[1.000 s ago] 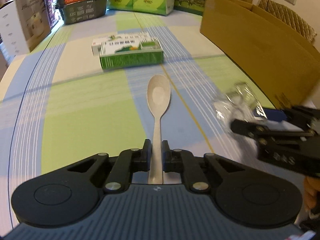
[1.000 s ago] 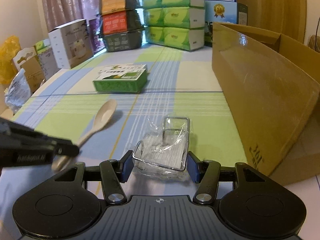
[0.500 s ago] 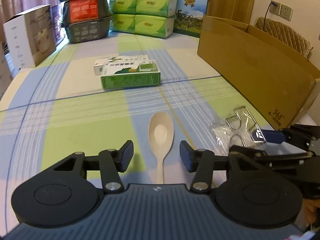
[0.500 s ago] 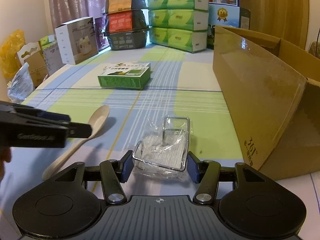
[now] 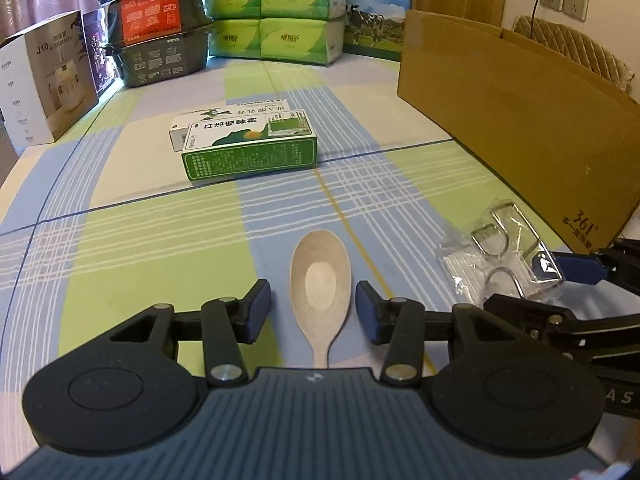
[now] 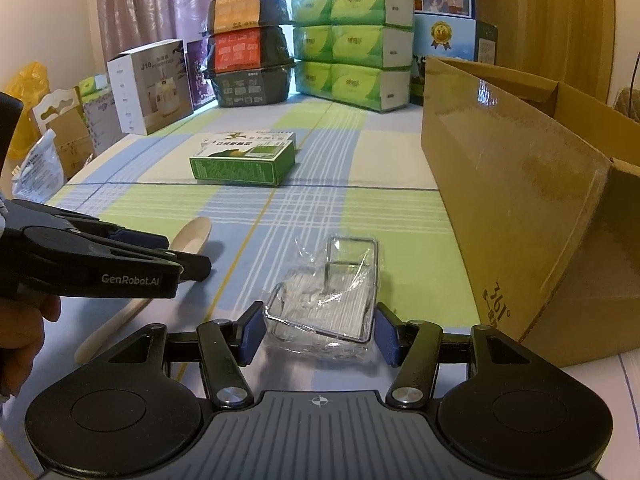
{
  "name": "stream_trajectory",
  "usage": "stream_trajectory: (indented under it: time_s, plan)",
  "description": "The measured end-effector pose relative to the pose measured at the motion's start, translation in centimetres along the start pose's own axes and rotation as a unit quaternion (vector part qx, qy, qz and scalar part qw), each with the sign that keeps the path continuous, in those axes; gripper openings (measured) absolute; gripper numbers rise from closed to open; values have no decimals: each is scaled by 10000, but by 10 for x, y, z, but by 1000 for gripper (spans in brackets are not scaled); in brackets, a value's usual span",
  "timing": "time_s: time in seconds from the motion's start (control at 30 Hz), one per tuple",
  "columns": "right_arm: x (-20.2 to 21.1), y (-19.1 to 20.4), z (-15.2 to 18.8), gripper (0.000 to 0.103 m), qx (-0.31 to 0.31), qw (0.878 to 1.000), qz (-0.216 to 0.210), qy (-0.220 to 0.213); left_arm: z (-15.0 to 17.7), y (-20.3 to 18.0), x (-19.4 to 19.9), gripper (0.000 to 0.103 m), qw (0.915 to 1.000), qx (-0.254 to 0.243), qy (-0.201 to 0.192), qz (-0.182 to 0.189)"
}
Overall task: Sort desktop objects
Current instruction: 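Lift spoon with left tool while right tool lifts rack bag off table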
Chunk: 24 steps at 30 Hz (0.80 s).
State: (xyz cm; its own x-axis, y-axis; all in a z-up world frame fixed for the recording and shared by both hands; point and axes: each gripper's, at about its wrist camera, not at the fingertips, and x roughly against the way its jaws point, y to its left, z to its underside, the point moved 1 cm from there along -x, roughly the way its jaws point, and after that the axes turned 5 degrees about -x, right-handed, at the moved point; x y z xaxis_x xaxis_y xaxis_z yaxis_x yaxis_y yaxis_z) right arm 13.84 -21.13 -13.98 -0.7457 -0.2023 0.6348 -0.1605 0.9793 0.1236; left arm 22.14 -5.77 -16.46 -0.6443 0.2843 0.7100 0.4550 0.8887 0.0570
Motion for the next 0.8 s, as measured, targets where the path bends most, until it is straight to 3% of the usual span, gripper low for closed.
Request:
stream_trajectory:
  time_s: [0.17,0.7,0.8]
  plan:
    - [0,1,0,63,41,10000,54,-30,0,0,0,27,10000,-7,-26,-1]
    - [-9,4,-7,66,-266,9992,301,14,1,0,4,27,9999,140,5,18]
    - [-9,5,-7,66,-292,9991,308,4,0,2,4,37,9998,195,-42,10]
